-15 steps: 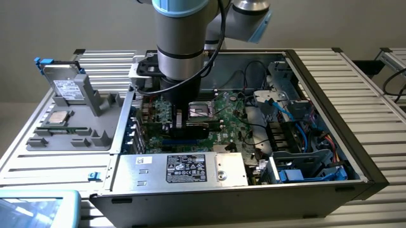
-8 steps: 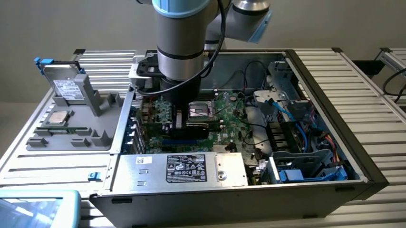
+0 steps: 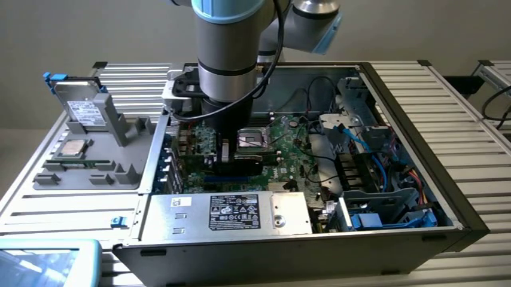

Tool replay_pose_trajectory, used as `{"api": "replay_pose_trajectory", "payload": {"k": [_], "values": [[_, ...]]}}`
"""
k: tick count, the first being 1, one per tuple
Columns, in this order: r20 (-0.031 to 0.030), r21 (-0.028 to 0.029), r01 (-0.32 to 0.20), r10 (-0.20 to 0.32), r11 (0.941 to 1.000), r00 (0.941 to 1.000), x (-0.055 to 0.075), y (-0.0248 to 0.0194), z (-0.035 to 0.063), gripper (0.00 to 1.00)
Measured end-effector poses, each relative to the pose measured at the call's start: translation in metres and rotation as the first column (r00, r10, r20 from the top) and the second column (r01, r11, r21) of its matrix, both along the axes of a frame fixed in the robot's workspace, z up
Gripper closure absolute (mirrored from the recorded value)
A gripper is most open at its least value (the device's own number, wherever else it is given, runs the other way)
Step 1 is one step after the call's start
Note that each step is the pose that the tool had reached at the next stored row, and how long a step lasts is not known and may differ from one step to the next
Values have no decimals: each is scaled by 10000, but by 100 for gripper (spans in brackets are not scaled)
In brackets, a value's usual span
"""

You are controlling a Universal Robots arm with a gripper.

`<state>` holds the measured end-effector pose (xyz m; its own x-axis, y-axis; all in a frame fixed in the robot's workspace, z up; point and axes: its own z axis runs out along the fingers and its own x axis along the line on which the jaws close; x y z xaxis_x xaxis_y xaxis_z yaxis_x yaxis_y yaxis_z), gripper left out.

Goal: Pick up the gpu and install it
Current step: 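Insert the gpu into the slot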

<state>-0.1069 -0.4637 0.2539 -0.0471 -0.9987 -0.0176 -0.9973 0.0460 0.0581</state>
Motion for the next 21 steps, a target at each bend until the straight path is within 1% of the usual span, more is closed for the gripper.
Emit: {"api": "replay_pose_trajectory", "payload": {"k": [3, 5, 6, 7, 8, 9, 12, 14, 15, 18, 21], "values": [[0, -1, 0, 0, 10000, 10000, 0, 0, 0, 72], [3, -19, -1, 1, 10000, 10000, 0, 5, 0, 72], [12, -54, 0, 0, 10000, 10000, 0, 13, 0, 72], [31, -116, 0, 0, 9999, 10000, -1, 29, 0, 72], [49, -166, 0, 0, 9999, 10000, -2, 37, 0, 72], [56, -188, 0, 1, 9998, 10000, -3, 41, 0, 72], [58, -214, -1, 2, 9998, 10000, -5, 43, -1, 72], [57, -274, 2, 0, 9996, 10000, -8, 51, -1, 72], [57, -290, 0, 1, 9996, 10000, -8, 55, -1, 72], [77, -292, 0, 2, 9996, 10000, -16, 58, -3, 72], [121, -291, 3, 1, 9996, 9999, -23, 66, -11, 72]]}}
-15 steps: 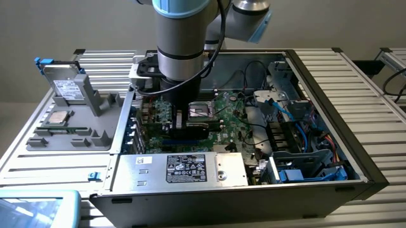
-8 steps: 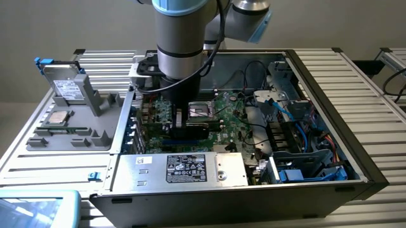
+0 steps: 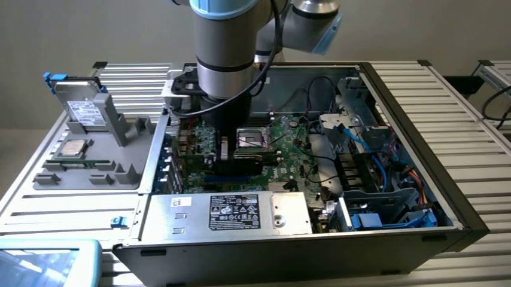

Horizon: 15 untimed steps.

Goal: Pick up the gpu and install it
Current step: 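Insert the gpu into the slot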

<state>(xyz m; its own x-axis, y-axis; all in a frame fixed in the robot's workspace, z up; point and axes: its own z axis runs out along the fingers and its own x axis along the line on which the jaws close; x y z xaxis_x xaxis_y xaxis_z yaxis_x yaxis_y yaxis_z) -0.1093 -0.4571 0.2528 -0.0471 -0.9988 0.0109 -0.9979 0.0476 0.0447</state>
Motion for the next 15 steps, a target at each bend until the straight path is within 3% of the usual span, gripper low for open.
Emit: {"api": "replay_pose_trajectory", "payload": {"k": [7, 15], "values": [[145, 0, -2, 2, 10000, 9999, -35, 14, -12, 72], [145, 0, -1, 1, 10000, 9999, -41, 14, -12, 72]]}}
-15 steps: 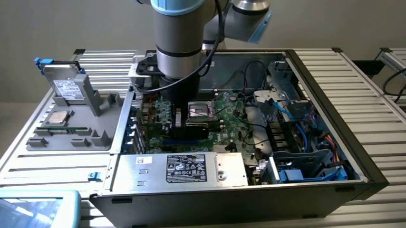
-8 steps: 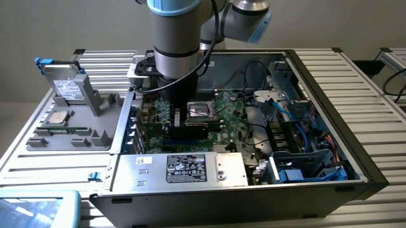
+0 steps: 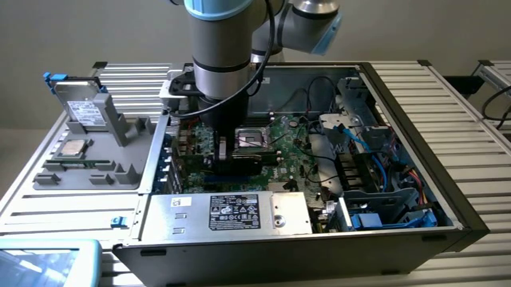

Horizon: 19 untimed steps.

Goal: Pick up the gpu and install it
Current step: 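Insert the gpu into the slot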

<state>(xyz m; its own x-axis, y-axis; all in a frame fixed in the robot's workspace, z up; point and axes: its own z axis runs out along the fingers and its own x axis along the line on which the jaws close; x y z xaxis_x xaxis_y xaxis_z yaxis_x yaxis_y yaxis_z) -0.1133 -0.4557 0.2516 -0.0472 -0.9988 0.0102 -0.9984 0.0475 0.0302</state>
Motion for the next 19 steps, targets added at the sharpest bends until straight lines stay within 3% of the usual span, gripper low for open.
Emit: {"api": "replay_pose_trajectory", "payload": {"k": [15, 19], "values": [[0, 0, -3, 3, 10000, 10000, 0, -10, 16, 72], [-1, -48, -14, 14, 10000, 10000, 0, -15, 17, 72]]}}
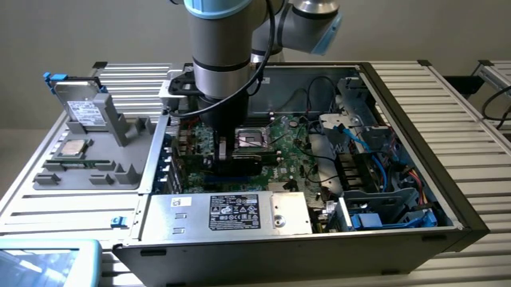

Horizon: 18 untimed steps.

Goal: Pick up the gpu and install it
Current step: 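Insert the gpu into the slot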

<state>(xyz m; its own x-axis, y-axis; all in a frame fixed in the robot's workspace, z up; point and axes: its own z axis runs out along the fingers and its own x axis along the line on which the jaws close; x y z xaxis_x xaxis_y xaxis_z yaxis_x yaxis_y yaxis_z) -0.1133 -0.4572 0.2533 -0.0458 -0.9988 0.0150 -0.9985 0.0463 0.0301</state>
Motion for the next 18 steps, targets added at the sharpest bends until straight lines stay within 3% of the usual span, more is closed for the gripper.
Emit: {"api": "replay_pose_trajectory", "payload": {"k": [4, 18], "values": [[2, -46, -3, 3, 10000, 10000, 0, 0, -2, 72], [6, -23, 17, -17, 10000, 10000, 3, 0, -10, 72]]}}
